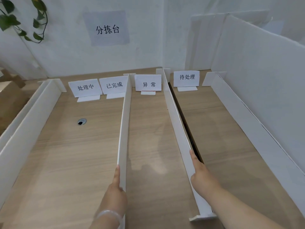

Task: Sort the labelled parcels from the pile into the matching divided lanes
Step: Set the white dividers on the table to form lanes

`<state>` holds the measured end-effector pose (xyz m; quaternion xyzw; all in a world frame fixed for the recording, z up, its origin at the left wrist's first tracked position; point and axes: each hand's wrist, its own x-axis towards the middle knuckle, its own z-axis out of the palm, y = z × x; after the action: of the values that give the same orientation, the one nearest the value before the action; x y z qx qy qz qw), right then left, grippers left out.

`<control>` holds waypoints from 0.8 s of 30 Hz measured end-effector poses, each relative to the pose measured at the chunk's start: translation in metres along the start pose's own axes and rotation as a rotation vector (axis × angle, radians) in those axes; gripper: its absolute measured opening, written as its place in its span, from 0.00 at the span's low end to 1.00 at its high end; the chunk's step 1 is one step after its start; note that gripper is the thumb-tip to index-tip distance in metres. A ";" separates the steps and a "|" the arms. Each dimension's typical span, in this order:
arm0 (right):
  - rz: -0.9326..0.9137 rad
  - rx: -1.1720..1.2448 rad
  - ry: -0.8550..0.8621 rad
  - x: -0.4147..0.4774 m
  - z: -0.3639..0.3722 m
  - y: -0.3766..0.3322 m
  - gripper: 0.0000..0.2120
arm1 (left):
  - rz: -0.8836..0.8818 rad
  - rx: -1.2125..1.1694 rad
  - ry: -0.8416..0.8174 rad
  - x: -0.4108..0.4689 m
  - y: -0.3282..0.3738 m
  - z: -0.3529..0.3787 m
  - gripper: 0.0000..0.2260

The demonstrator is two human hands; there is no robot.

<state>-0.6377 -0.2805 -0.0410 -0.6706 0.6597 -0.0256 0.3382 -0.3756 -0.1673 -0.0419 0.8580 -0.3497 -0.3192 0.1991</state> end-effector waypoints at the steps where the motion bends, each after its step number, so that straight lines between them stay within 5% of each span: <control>1: 0.001 -0.002 -0.003 -0.002 0.000 0.000 0.43 | -0.004 -0.008 0.007 -0.001 -0.002 0.000 0.36; 19: -0.115 0.052 -0.065 -0.028 -0.010 0.010 0.39 | 0.161 -0.001 0.015 -0.017 -0.014 0.005 0.38; 24: -0.139 0.007 0.075 -0.044 -0.026 0.022 0.37 | 0.231 0.088 0.091 -0.008 -0.014 0.004 0.45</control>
<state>-0.6747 -0.2497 -0.0140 -0.7121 0.6238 -0.0764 0.3130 -0.3764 -0.1525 -0.0492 0.8335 -0.4506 -0.2390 0.2124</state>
